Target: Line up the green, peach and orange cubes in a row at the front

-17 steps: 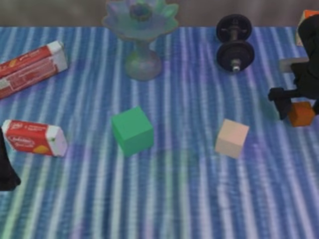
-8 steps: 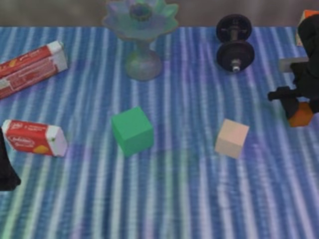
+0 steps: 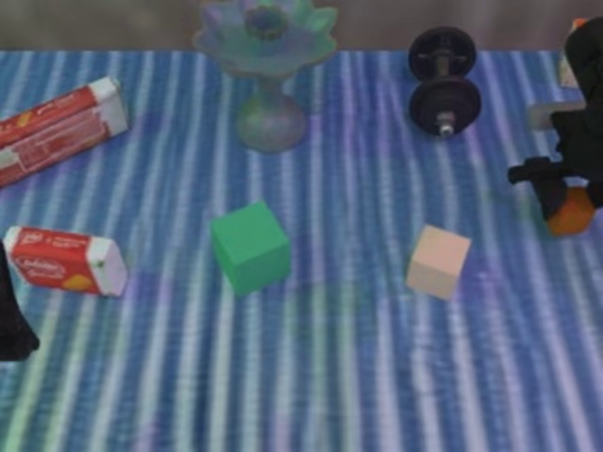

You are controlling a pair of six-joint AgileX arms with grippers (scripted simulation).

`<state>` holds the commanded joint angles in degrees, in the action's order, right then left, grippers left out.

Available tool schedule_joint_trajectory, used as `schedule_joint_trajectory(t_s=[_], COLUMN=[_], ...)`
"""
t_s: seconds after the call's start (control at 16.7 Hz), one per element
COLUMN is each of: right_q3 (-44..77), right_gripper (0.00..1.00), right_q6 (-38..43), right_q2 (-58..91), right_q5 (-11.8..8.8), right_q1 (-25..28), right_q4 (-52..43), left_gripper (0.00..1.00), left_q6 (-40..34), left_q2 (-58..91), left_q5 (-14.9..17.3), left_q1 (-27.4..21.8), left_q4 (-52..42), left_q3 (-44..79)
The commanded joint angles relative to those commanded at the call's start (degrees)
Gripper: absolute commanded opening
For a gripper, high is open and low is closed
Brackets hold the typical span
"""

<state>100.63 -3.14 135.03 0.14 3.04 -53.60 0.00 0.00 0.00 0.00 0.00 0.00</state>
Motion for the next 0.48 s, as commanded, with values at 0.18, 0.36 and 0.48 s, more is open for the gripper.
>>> schedule_joint_trajectory(t_s=[0.18,0.36,0.48], right_q3=[3.41,6.11,6.31], right_gripper=[0.0,0.0,0.0], right_q6=[0.06,-0.02,-0.03], right_q2=[-2.02,-3.97,-4.16], right_q5=[-0.02,-0.03,-0.03], right_q1=[0.11,0.33,0.36], right_q4=[-6.02,-10.29,-10.55], left_gripper=[1.0,1.0,1.0], left_q6=[0.0,0.0,0.0], left_q2=[0.0,0.0,0.0], left_q5=[0.0,0.0,0.0], left_q1=[0.0,0.0,0.0], left_q4=[0.0,0.0,0.0], left_q3=[0.0,0.0,0.0])
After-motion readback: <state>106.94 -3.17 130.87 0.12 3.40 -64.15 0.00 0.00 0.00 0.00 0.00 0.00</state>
